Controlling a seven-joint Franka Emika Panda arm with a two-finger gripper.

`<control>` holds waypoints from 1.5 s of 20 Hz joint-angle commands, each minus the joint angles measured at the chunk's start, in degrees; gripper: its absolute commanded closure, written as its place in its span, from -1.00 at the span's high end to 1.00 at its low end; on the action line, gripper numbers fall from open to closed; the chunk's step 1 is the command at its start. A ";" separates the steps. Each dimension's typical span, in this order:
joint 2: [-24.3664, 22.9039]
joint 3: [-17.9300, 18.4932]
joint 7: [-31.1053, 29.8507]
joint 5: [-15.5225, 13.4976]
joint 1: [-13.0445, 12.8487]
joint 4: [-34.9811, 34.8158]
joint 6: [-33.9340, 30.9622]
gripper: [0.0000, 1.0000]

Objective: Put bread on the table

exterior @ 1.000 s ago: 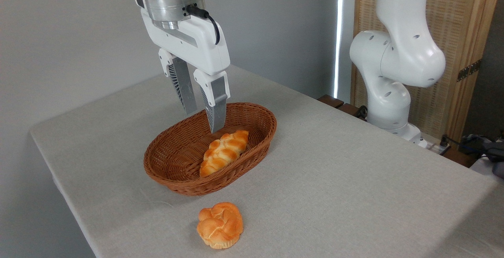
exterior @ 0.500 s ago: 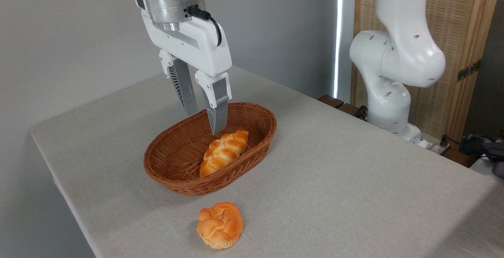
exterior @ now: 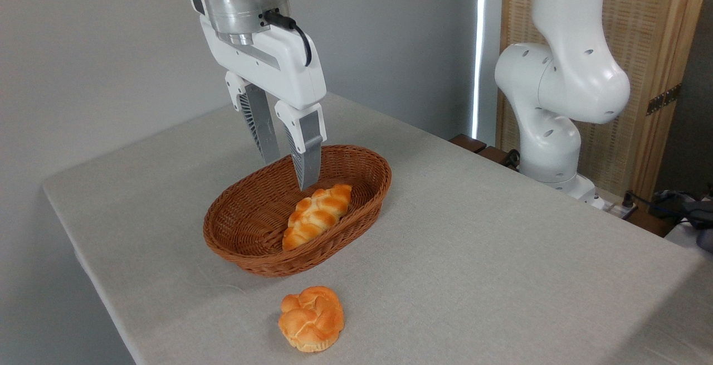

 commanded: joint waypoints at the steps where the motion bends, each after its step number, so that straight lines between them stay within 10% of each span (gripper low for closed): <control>1: -3.49 0.10 -0.38 0.15 -1.13 -4.69 1.78 1.00; 14: -19.05 -0.34 0.05 0.15 -9.39 -35.09 25.16 1.00; 30: -14.49 -0.52 -0.03 -0.02 -13.62 -42.58 34.92 1.00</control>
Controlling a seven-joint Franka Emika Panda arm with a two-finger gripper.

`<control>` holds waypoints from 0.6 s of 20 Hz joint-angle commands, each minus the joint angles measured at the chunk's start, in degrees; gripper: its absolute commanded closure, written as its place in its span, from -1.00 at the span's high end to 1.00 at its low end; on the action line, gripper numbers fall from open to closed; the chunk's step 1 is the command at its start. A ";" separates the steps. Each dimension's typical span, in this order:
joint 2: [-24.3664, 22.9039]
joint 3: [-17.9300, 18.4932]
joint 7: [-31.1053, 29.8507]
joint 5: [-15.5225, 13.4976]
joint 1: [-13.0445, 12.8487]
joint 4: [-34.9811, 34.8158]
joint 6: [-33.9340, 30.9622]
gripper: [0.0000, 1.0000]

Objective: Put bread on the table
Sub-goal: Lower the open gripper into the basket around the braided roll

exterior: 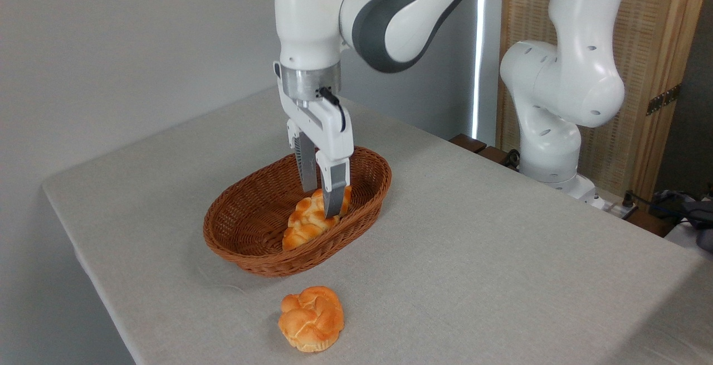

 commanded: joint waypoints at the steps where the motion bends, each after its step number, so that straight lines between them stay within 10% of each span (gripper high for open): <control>1: 1.23 0.37 -0.05 -0.01 -1.38 -0.43 1.45 1.00; 7: 2.99 0.37 -0.05 0.07 -1.81 -0.78 3.38 0.97; 12: 3.17 0.37 0.04 0.07 -1.82 -0.87 3.38 0.50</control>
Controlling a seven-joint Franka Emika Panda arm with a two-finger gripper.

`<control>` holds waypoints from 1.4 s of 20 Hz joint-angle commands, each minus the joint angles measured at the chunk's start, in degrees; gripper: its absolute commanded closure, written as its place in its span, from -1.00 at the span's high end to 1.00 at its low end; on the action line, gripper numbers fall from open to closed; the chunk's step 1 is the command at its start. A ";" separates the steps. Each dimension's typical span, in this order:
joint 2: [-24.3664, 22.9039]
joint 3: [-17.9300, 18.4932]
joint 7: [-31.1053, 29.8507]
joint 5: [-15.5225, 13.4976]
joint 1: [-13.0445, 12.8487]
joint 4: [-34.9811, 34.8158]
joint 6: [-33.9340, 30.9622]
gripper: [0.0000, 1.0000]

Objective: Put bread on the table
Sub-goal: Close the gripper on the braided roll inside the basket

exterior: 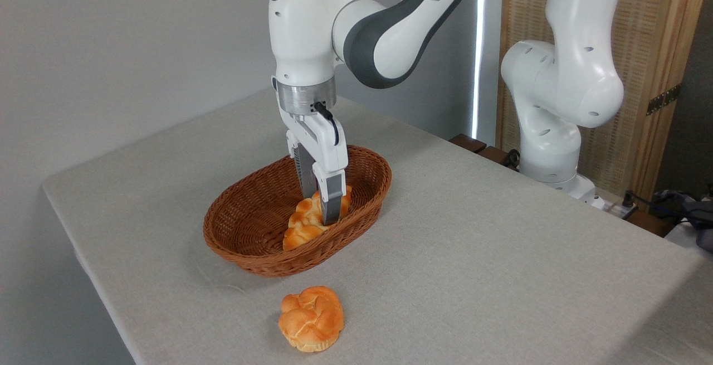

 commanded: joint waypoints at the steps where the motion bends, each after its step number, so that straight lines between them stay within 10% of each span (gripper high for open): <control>1: 0.44 0.37 0.04 0.07 -0.83 -0.68 1.89 0.40; 9: 0.44 0.37 1.09 -0.02 -0.92 -0.68 1.89 -0.20; 28: 0.44 0.37 1.53 -0.02 -0.92 -0.51 1.80 -0.31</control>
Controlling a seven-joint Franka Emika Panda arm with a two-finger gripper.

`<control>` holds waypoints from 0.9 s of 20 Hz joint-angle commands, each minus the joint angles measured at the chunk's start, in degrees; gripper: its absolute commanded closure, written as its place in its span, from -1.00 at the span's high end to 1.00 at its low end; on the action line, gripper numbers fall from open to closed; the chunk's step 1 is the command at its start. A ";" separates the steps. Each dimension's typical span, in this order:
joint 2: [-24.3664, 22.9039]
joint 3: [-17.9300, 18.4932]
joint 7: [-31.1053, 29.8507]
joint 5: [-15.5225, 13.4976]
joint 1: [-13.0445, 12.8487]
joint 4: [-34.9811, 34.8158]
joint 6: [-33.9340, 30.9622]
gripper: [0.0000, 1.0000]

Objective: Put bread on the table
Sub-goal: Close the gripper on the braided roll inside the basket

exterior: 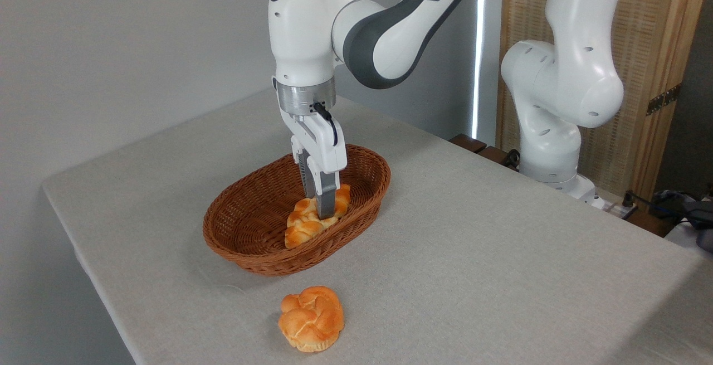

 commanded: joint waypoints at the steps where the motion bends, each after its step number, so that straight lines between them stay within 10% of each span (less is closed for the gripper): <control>1: 0.42 0.32 0.76 -0.03 -0.77 -0.51 1.79 -0.31; 11: -0.19 0.76 3.66 0.06 -0.42 1.50 0.21 -0.31; 18: 0.24 3.74 4.97 -0.03 -0.06 12.57 -16.55 -0.31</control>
